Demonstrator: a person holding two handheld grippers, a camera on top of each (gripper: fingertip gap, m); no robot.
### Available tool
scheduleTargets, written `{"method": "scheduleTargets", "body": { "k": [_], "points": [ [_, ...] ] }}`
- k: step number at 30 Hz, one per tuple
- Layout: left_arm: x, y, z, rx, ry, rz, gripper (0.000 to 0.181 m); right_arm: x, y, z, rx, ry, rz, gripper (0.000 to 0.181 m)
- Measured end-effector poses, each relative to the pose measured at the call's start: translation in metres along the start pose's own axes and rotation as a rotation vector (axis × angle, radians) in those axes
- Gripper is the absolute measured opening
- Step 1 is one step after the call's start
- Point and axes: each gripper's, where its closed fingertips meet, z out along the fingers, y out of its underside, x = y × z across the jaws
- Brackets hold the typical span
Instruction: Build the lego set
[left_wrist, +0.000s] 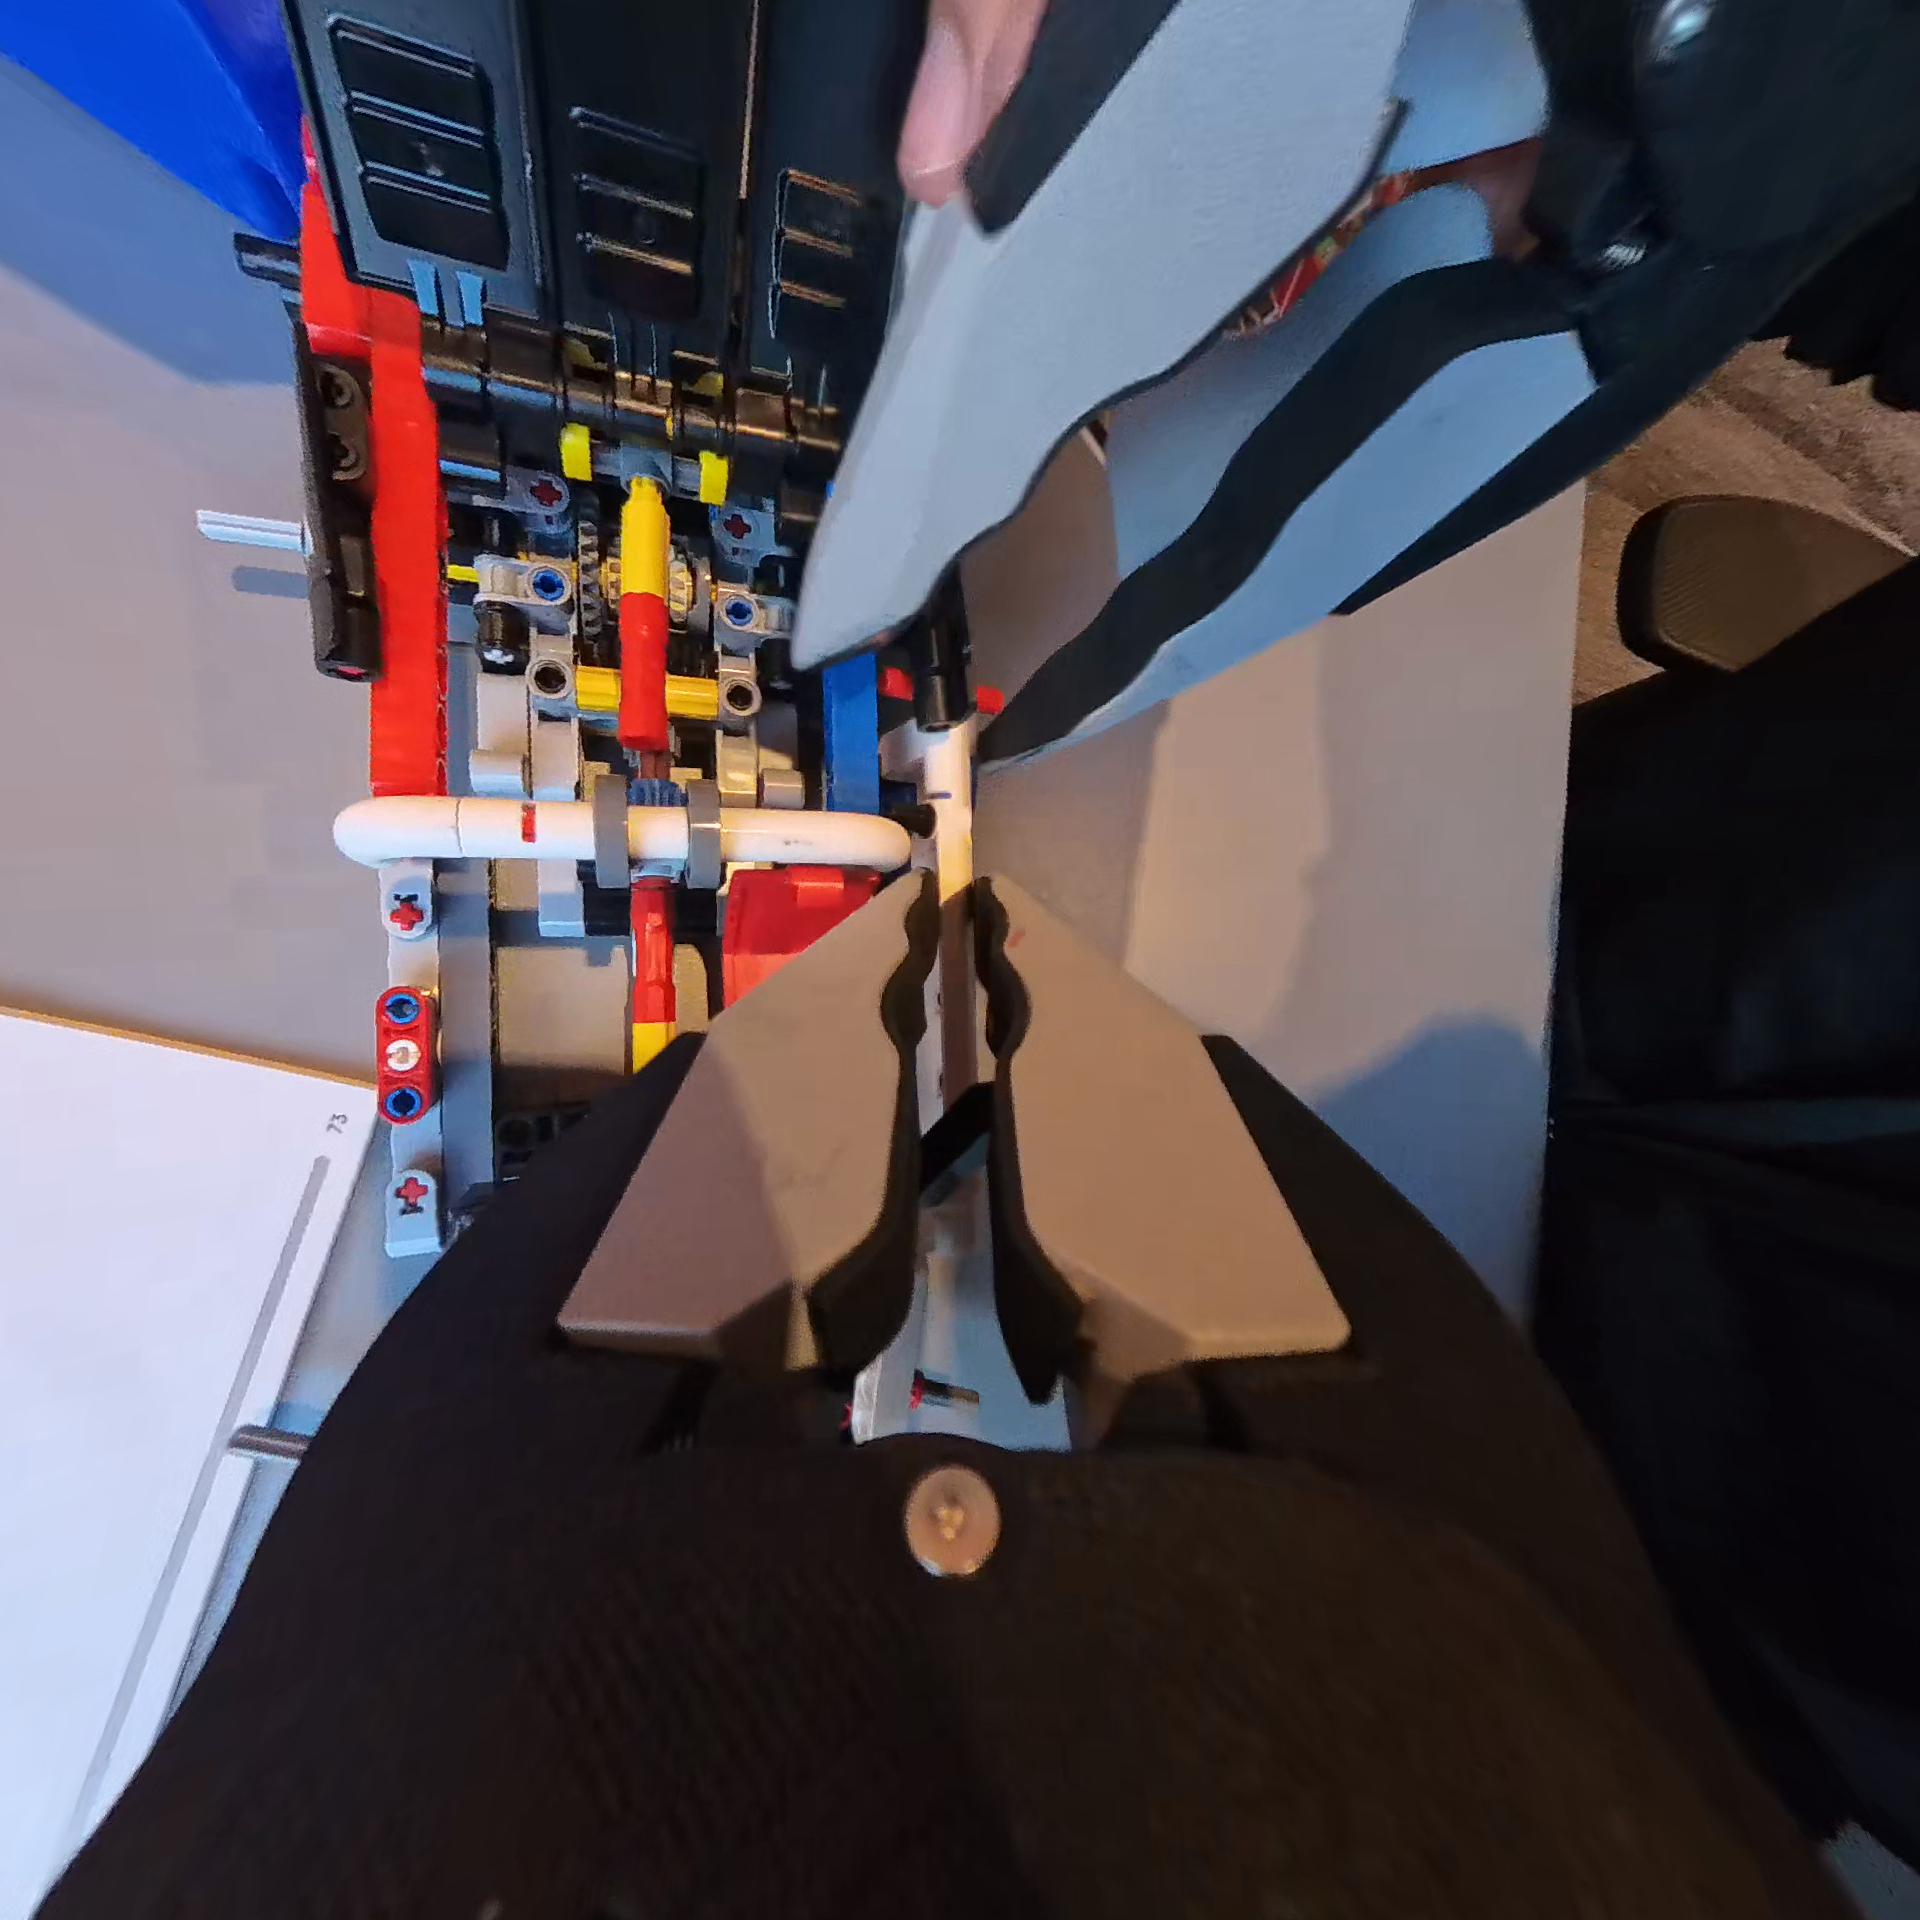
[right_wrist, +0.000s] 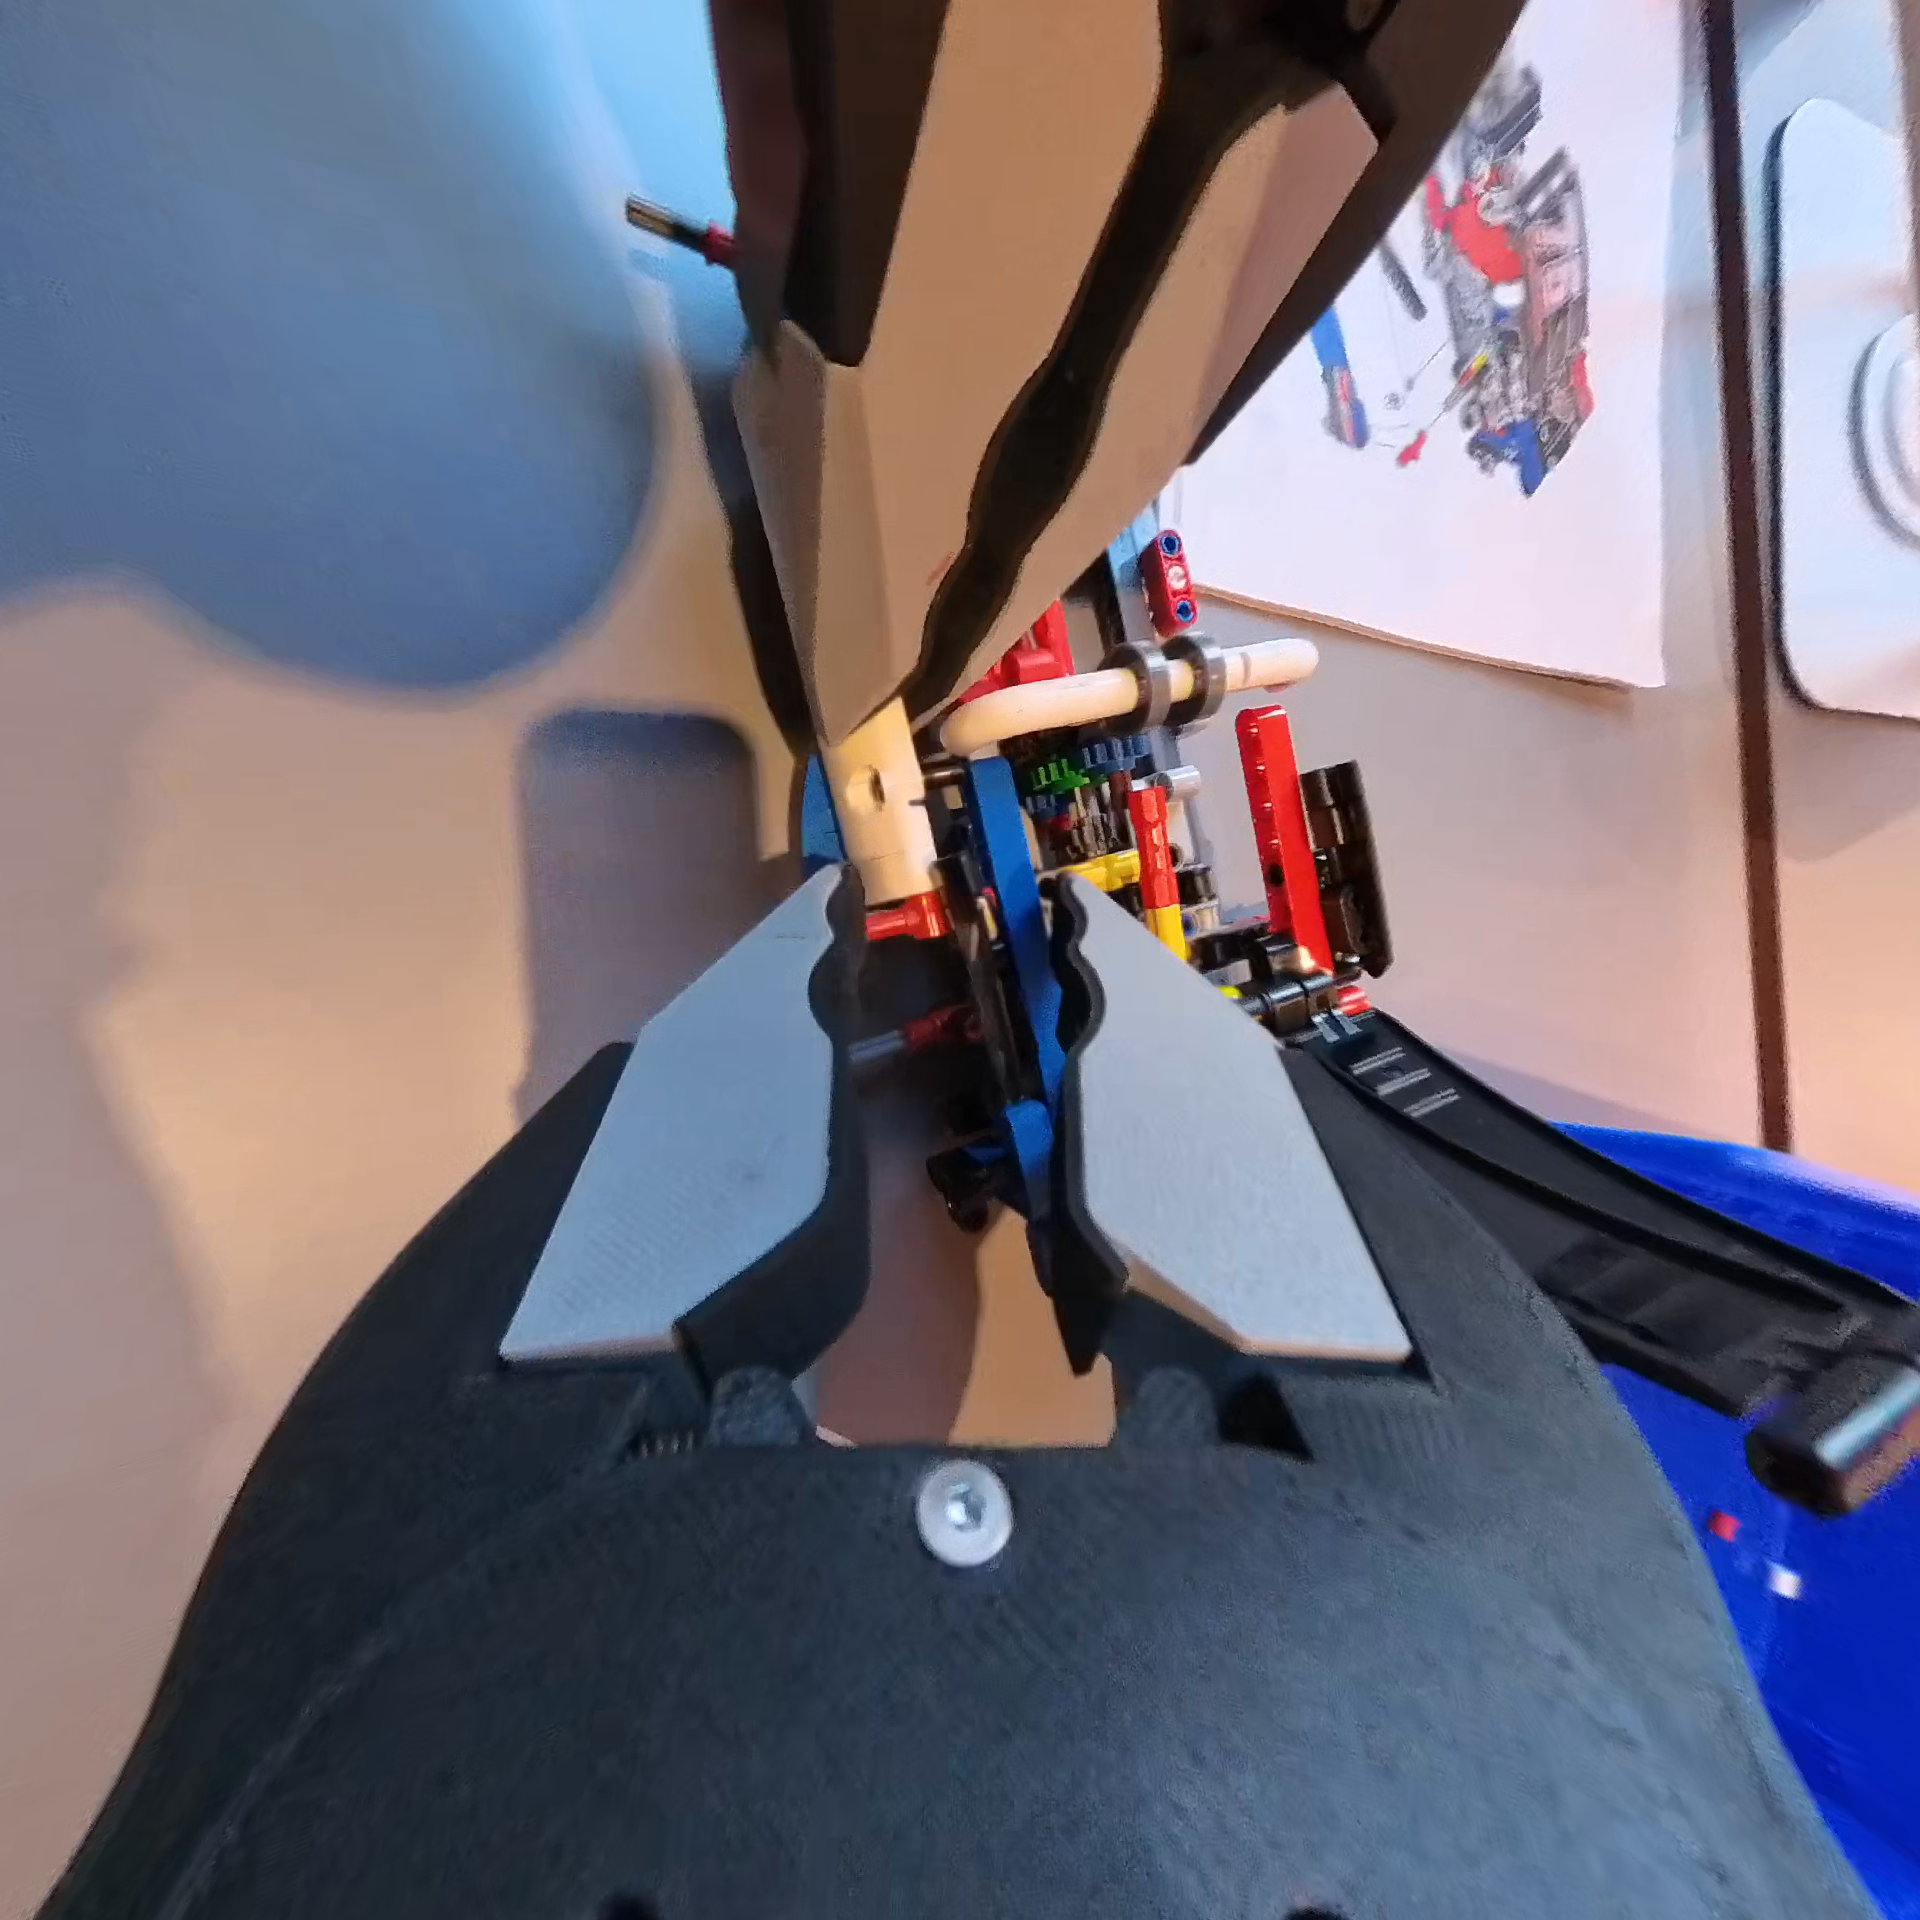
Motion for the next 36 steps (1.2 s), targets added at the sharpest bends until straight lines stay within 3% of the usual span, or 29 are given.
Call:
{"method": "scheduleTargets", "body": {
  "k": [8, 11, 14, 20, 29, 33, 36],
  "points": [
    [0.002, -0.001, 0.002, 0.024, 0.022, -0.006, 0.003, 0.000, 0.011, -0.015, -0.024, 0.200, -0.236, 0.027],
    [0.003, -0.001, 0.003, 0.027, 0.036, -0.011, 0.003, 0.007, 0.008, -0.014, -0.022, 0.257, -0.267, 0.033],
    [0.002, -0.002, 0.003, 0.032, 0.047, -0.021, 0.003, 0.008, 0.009, -0.007, -0.033, 0.223, -0.258, 0.044],
    [0.000, 0.000, 0.001, 0.029, 0.029, -0.012, 0.002, 0.003, 0.007, 0.000, -0.002, 0.107, -0.179, 0.030],
    [-0.003, 0.001, -0.001, 0.022, 0.023, 0.004, 0.003, 0.004, 0.003, -0.002, 0.036, 0.039, -0.078, 0.023],
    [-0.002, 0.001, -0.001, 0.029, 0.013, 0.020, 0.003, -0.005, 0.005, -0.001, 0.004, 0.013, -0.111, 0.044],
    [-0.001, 0.001, -0.001, 0.024, 0.011, 0.032, 0.003, -0.001, -0.001, -0.006, 0.054, 0.003, -0.044, 0.036]
  ]
}}
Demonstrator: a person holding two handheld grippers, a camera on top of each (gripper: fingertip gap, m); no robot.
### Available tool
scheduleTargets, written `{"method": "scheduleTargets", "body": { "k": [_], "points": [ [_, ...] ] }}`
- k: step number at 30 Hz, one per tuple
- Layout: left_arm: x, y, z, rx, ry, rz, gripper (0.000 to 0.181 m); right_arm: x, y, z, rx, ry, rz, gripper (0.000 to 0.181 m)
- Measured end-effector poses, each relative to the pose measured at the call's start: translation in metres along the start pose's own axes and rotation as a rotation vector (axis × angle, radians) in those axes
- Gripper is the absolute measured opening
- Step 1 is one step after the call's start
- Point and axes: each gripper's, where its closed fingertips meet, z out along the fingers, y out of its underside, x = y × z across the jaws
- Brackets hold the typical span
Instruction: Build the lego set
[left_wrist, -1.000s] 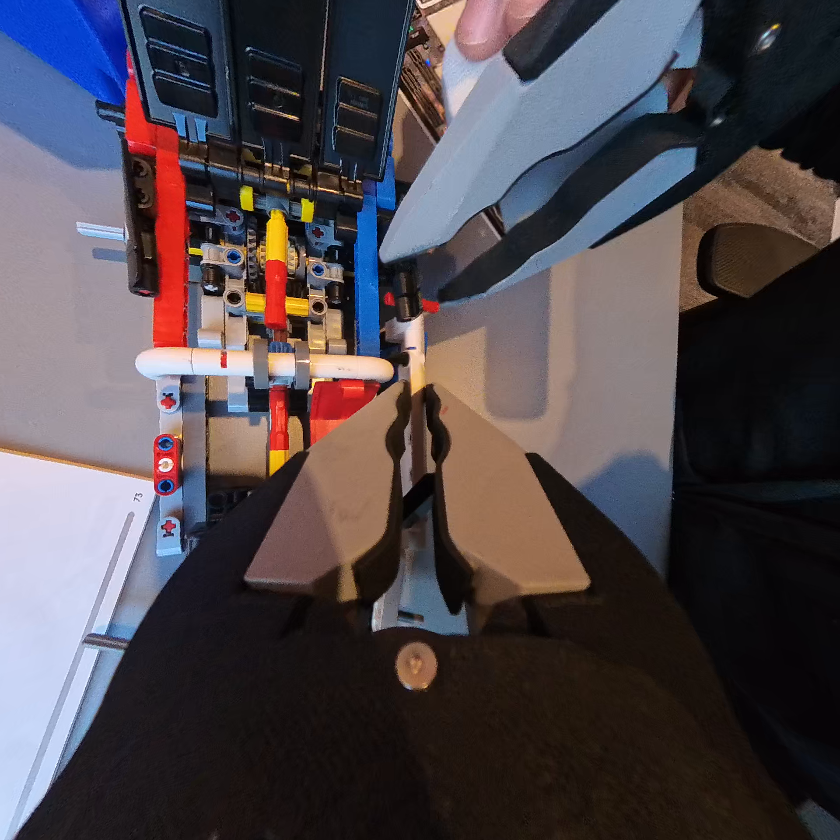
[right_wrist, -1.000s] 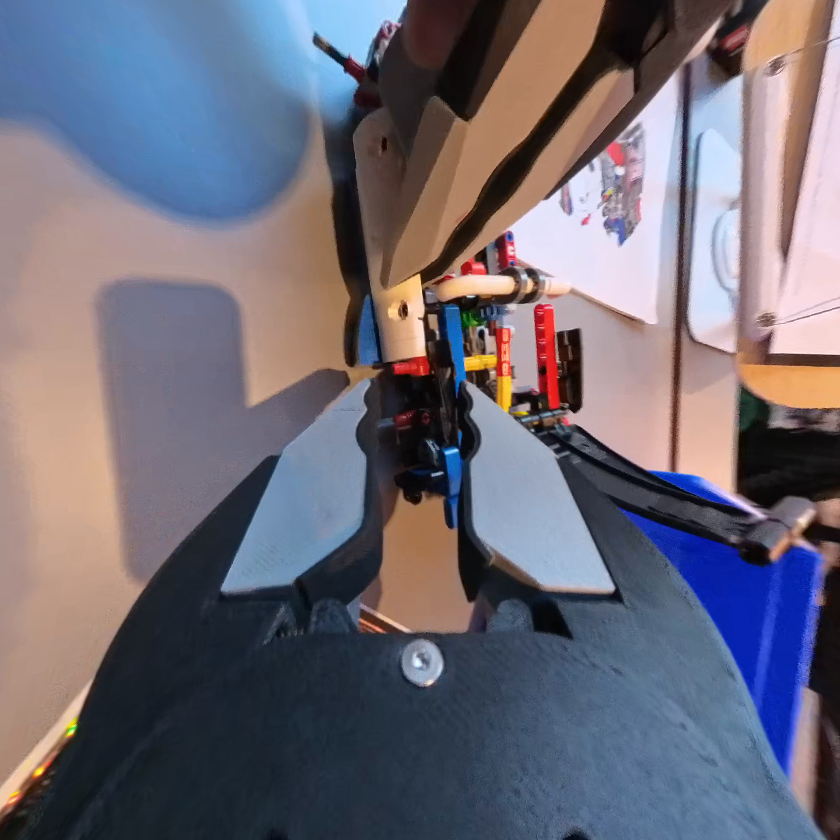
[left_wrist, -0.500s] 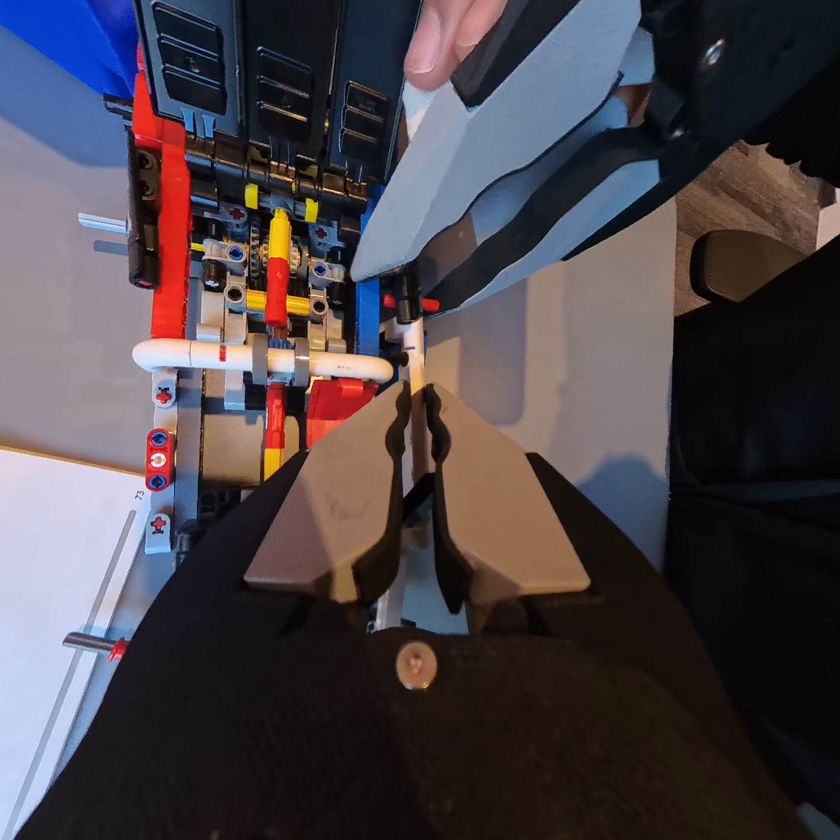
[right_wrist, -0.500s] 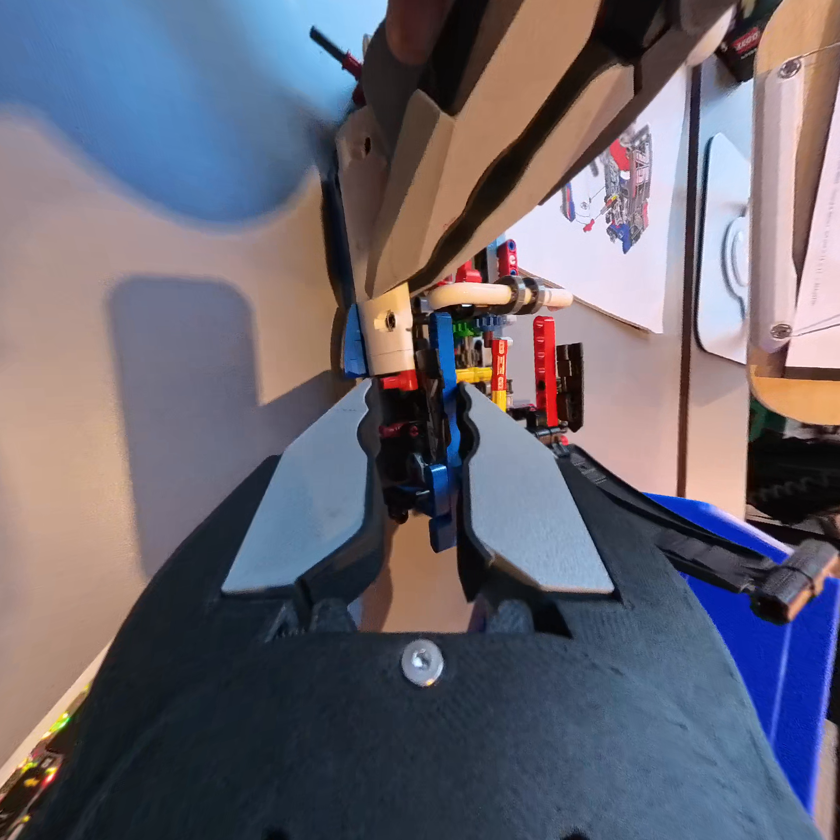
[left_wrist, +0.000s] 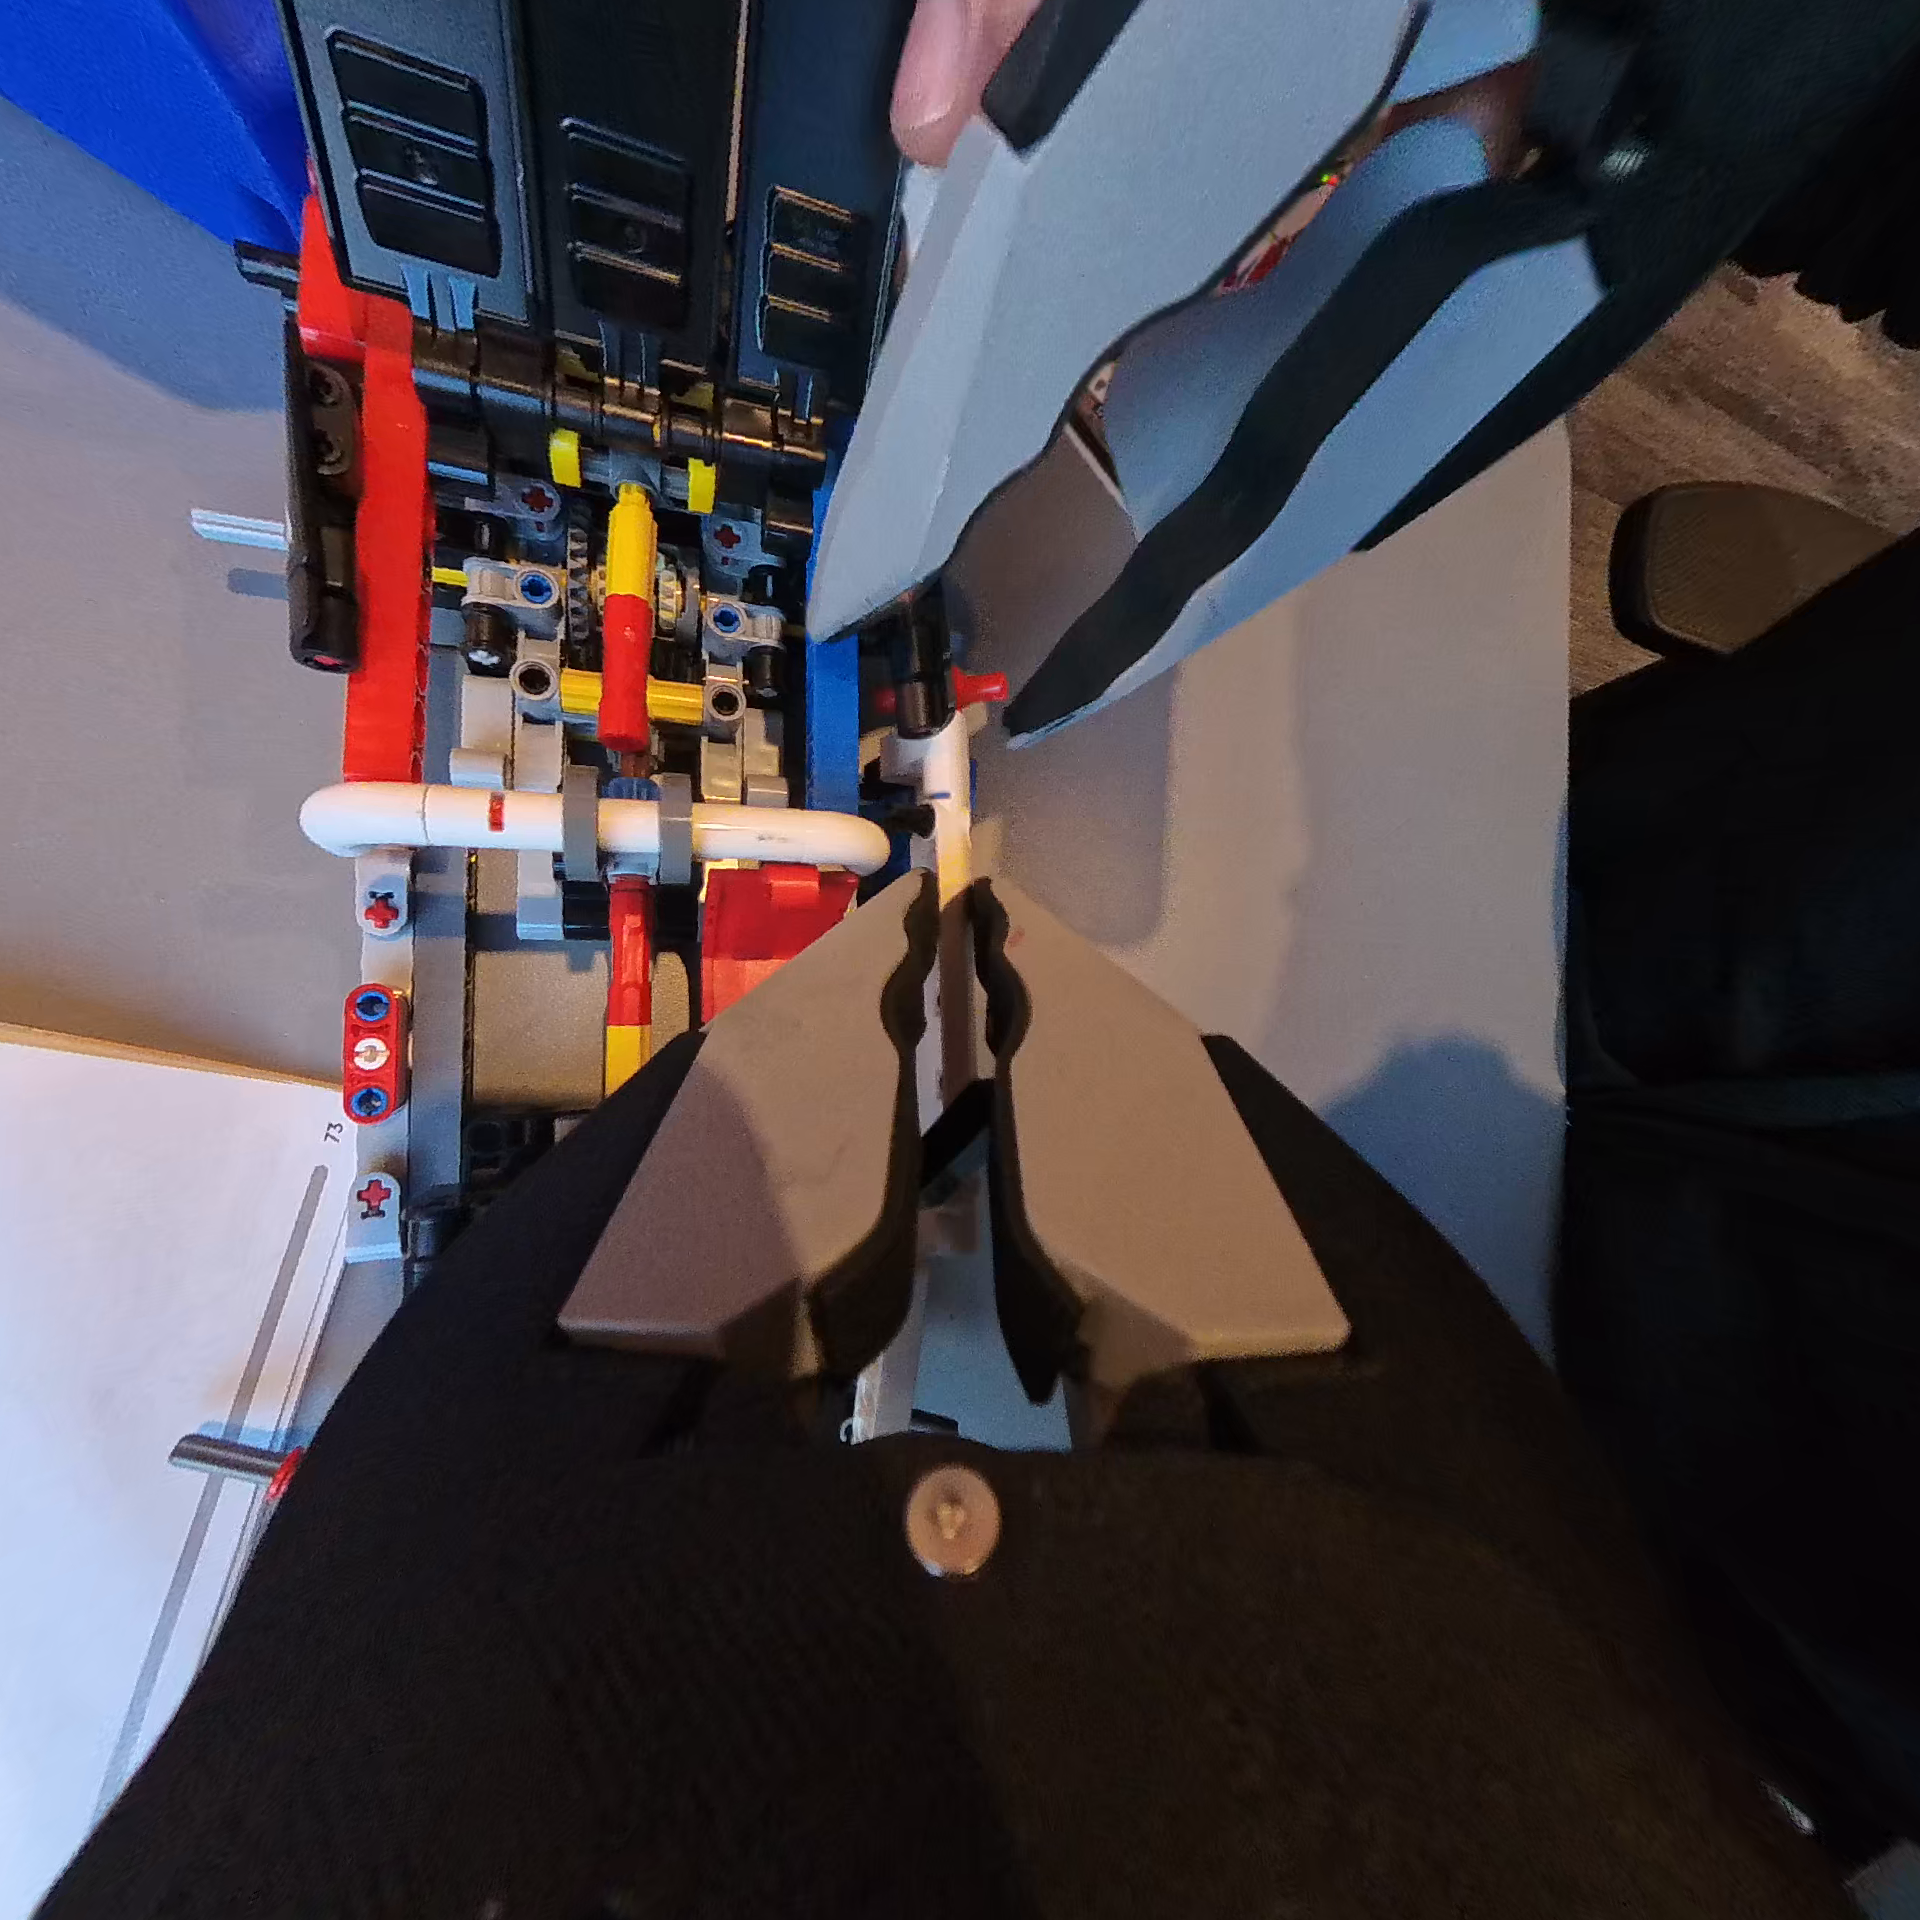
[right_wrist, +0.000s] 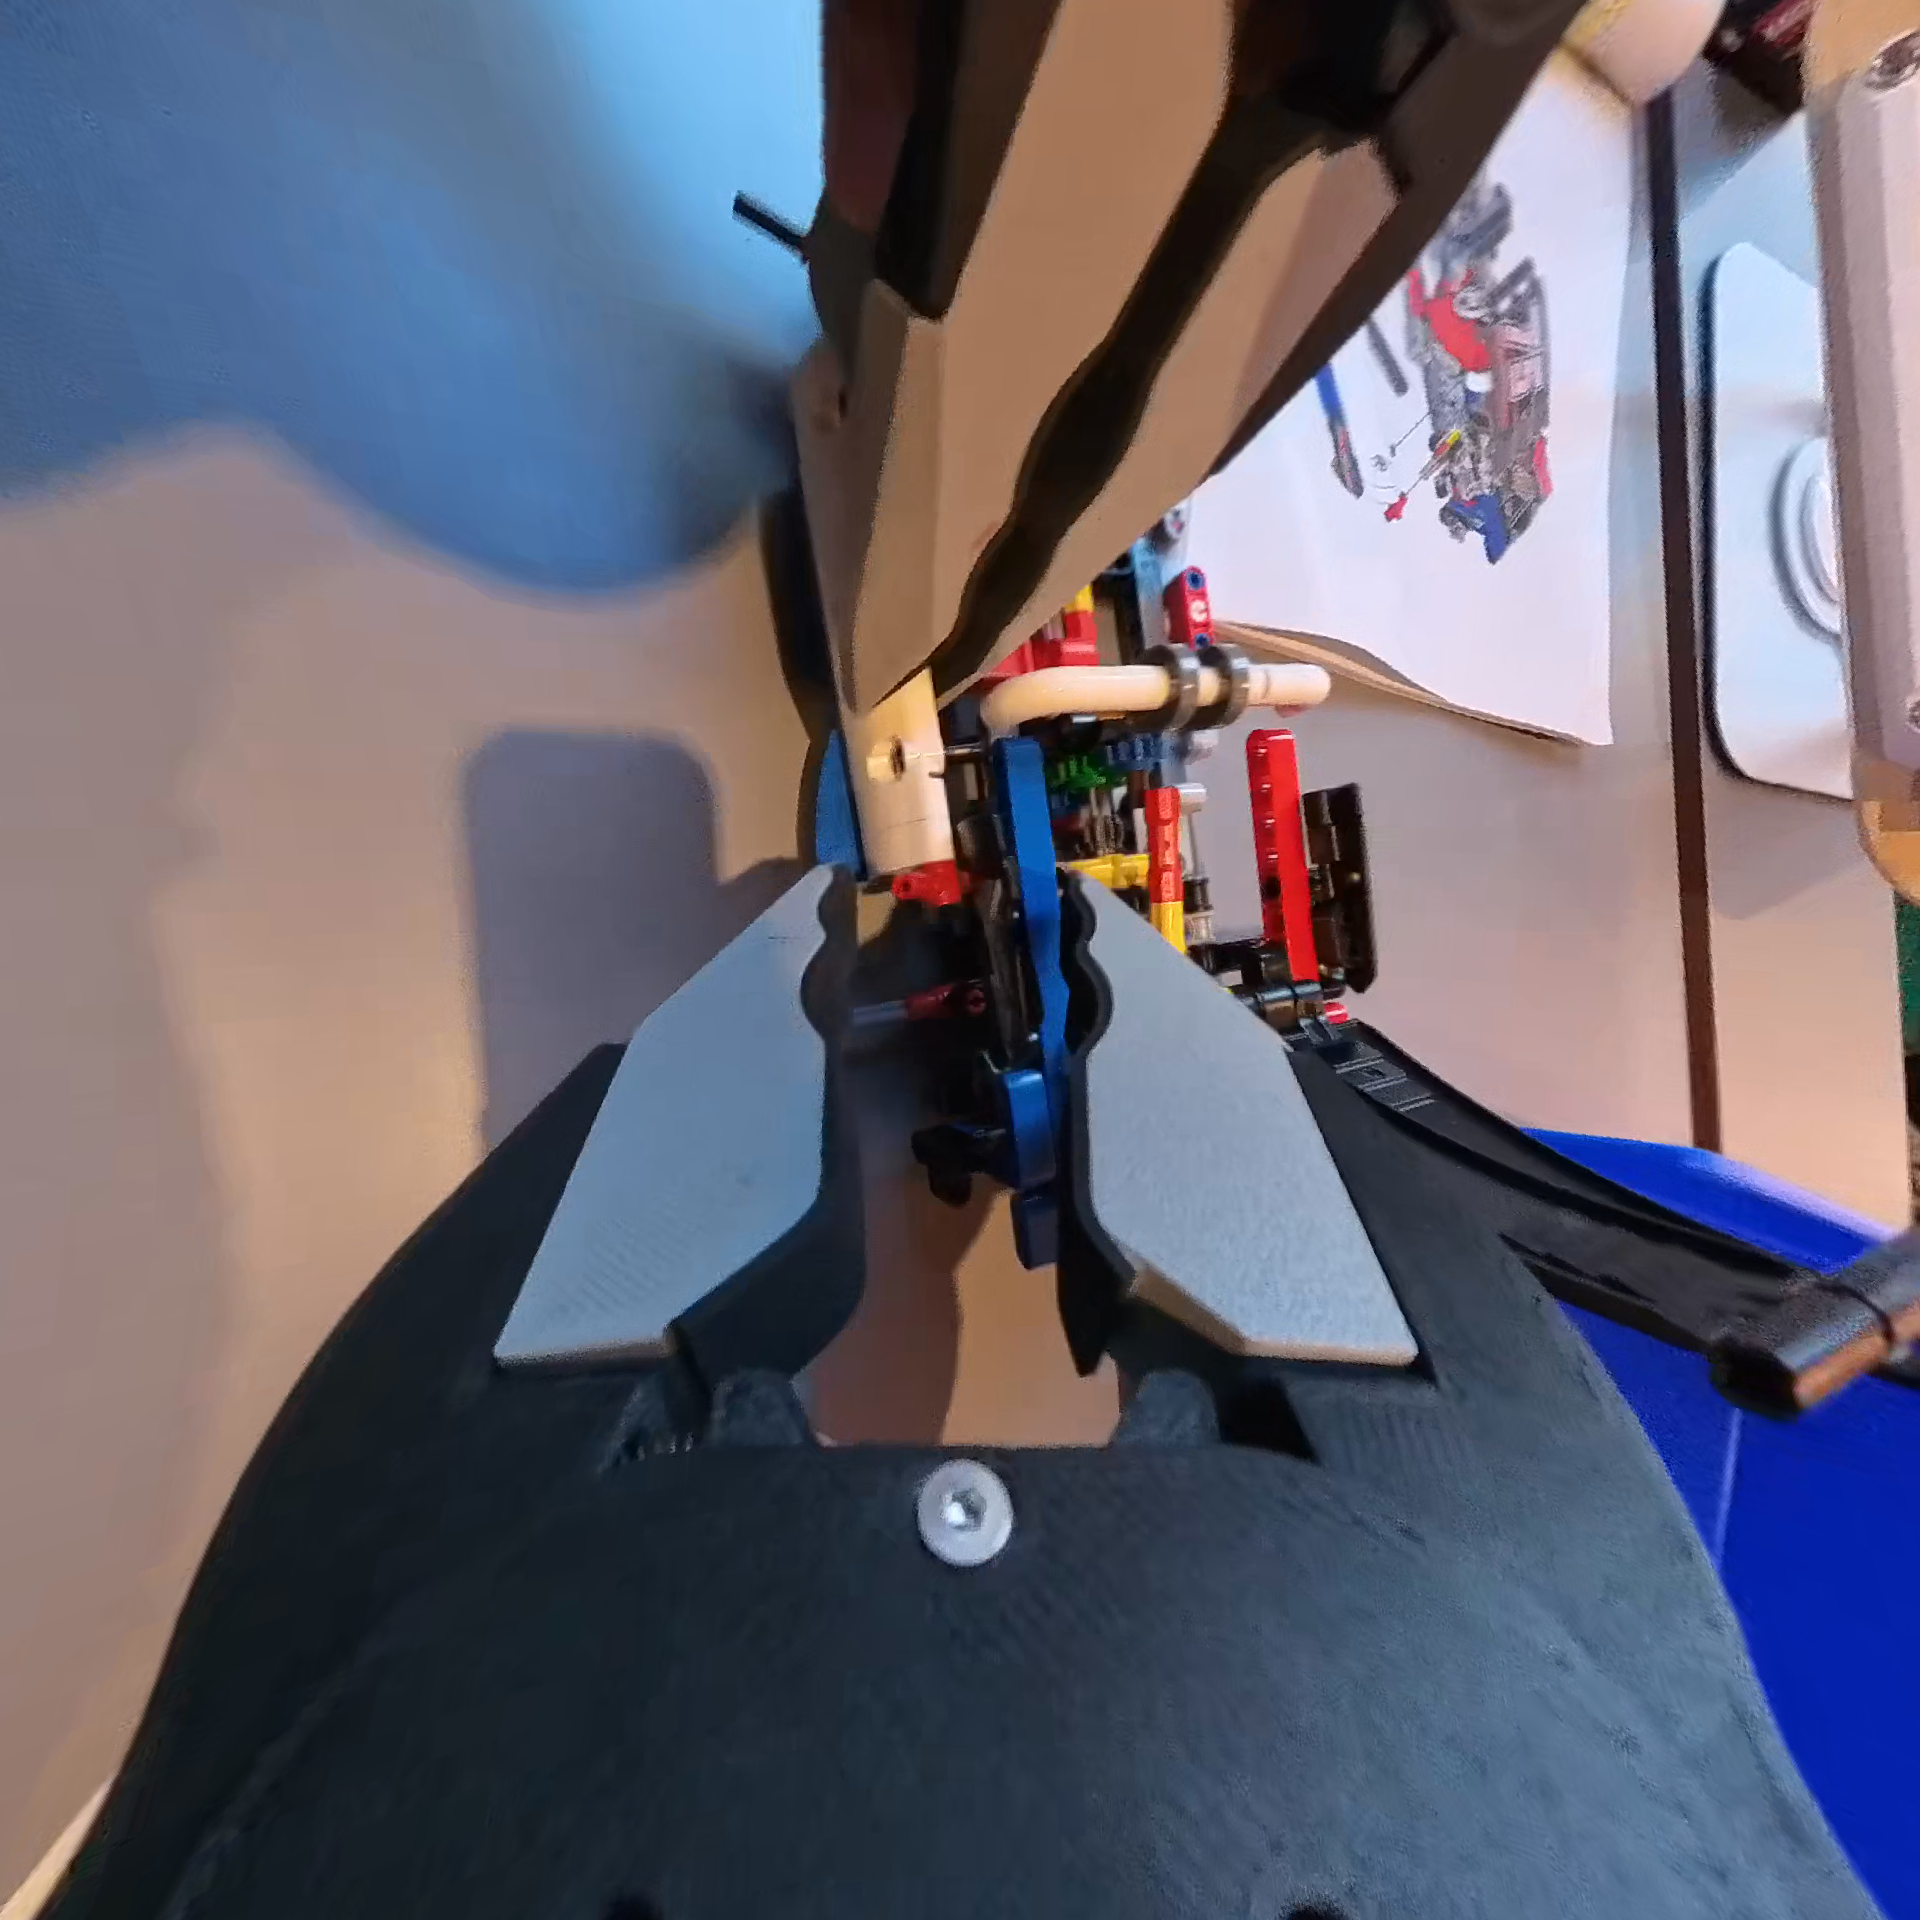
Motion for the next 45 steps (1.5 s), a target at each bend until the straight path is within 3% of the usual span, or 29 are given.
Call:
{"method": "scheduleTargets", "body": {
  "k": [4, 14, 25, 35, 38, 41, 45],
  "points": [
    [0.002, 0.001, 0.000, -0.024, -0.019, 0.042, 0.003, 0.005, -0.007, -0.005, 0.044, -0.018, 0.064, 0.036],
    [0.002, 0.001, 0.000, -0.044, -0.073, 0.119, 0.003, -0.003, 0.002, 0.006, -0.057, -0.046, 0.003, 0.038],
    [0.001, 0.000, 0.001, -0.080, -0.046, 0.092, 0.003, -0.005, -0.002, 0.008, -0.053, -0.084, 0.014, 0.042],
    [0.001, -0.001, 0.001, -0.039, 0.016, 0.016, 0.003, -0.001, -0.008, 0.014, -0.002, -0.038, -0.014, 0.035],
    [-0.001, 0.000, 0.000, -0.011, -0.079, 0.040, 0.004, -0.001, -0.007, 0.014, -0.008, -0.031, -0.009, 0.035],
    [-0.003, 0.001, -0.006, 0.037, -0.271, 0.147, 0.009, 0.000, -0.007, 0.014, -0.001, -0.027, 0.002, 0.035],
    [-0.003, -0.003, -0.019, 0.153, -0.476, 0.237, 0.026, 0.000, -0.008, 0.014, 0.006, -0.034, 0.021, 0.035]
  ]
}}
